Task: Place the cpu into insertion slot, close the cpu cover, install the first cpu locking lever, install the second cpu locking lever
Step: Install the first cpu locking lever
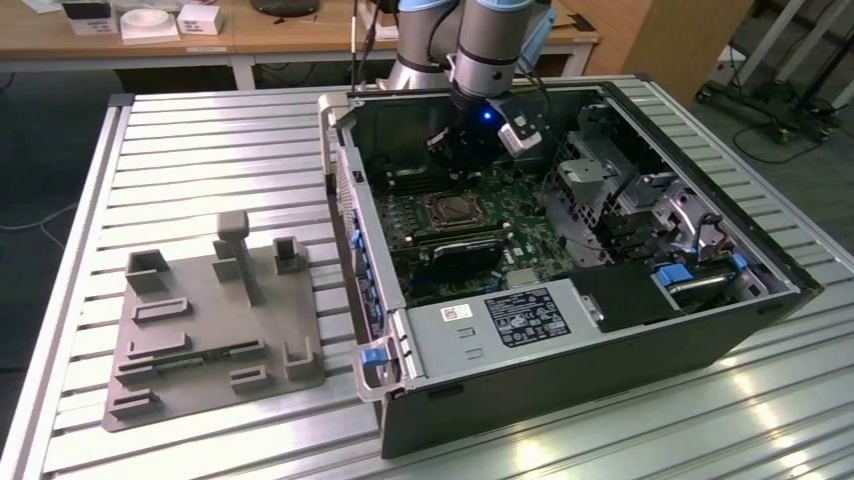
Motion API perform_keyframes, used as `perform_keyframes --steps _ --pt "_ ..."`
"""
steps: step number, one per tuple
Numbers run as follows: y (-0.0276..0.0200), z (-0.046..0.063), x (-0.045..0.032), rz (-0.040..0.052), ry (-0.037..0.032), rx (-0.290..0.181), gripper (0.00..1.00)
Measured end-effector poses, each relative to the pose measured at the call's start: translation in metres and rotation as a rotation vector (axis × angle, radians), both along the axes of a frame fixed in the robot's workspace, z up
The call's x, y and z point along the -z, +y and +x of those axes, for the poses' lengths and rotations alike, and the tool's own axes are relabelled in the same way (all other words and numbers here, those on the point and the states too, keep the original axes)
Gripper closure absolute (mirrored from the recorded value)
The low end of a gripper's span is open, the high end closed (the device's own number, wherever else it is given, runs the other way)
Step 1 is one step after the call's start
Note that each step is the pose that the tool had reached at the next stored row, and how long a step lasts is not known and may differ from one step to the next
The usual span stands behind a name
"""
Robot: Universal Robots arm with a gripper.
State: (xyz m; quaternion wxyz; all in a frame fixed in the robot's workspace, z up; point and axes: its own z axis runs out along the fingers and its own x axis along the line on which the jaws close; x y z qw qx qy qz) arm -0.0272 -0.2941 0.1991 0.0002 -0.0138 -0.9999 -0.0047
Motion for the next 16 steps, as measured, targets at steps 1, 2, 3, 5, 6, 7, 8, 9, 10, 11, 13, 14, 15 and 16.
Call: perform_keyframes --steps 1,2,3,5,6,7,8,9,10,11,13,14,15,16 --pt "0.0004 0.0 0.0 0.0 -0.0001 0.0 0.9" --pt "0.0008 0.0 0.0001 0.0002 -0.0002 0.0 0.9" --pt "0.0011 0.0 0.0 0.0001 -0.0002 0.0 0.9" --pt "0.0014 0.0 0.0 0.0003 -0.0001 0.0 0.9" --pt "0.0015 0.0 0.0 0.0003 -0.0002 0.0 0.9" --pt "0.0016 0.0 -0.0002 0.0002 -0.0001 0.0 0.9" --pt "0.0016 0.0 -0.0005 0.0002 -0.0001 0.0 0.9" --pt "0.0016 0.0 -0.001 0.0002 -0.0002 0.0 0.9" --pt "0.0017 0.0 -0.0017 0.0003 -0.0002 0.0 0.9" --pt "0.0017 0.0 -0.0024 0.0004 -0.0002 0.0 0.9" --pt "0.0017 0.0 -0.0041 0.0002 -0.0001 0.0 0.9" --pt "0.0017 0.0 -0.0042 0.0004 -0.0002 0.0 0.9" --pt "0.0018 0.0 -0.0042 0.0004 -0.0003 0.0 0.9" --pt "0.0018 0.0 -0.0042 0.0004 -0.0002 0.0 0.9"
